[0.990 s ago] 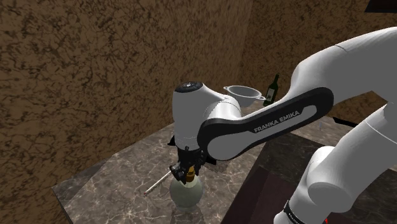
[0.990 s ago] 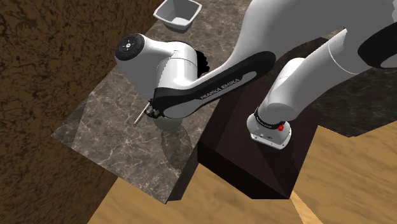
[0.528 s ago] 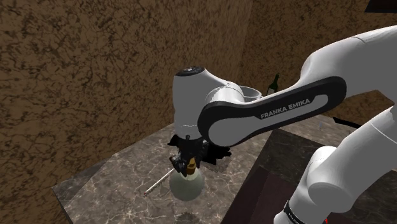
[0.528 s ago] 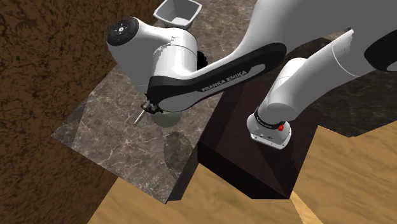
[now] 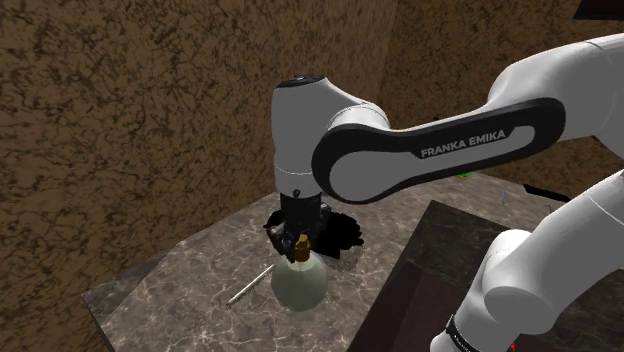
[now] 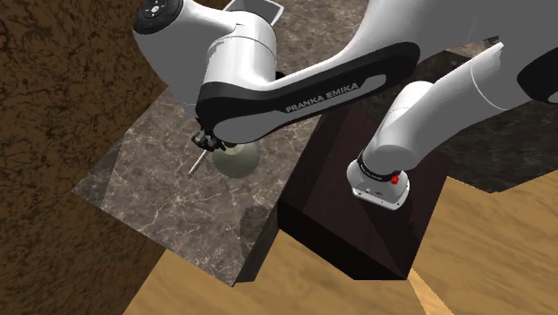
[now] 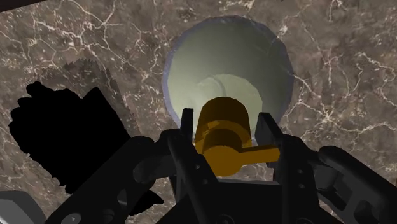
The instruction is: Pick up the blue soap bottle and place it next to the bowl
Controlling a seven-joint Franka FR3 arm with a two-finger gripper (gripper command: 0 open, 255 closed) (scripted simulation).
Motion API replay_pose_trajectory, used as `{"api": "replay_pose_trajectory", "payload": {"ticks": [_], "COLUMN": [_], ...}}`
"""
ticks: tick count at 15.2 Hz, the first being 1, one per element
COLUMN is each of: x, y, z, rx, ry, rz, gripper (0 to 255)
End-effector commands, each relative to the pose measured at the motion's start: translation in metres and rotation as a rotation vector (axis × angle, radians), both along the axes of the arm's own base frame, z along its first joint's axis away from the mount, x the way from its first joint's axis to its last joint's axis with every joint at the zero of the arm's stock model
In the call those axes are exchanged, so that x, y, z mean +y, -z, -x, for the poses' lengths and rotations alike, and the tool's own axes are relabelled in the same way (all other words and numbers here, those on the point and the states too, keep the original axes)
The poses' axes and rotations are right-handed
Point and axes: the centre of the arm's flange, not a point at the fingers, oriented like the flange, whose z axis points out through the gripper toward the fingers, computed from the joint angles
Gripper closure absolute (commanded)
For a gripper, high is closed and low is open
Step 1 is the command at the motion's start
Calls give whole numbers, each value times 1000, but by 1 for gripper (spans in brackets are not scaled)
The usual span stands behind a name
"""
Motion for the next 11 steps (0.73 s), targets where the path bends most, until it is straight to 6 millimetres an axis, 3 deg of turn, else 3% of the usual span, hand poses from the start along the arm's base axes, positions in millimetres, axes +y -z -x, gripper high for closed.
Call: {"api": "replay_pose_trajectory", "payload": {"ticks": [1,11], "x": [1,1], "y": [-10,-63], "z": [1,1], "rx": [0,0], "ry": [0,0], "rz": [0,0], "gripper": [255,255]}}
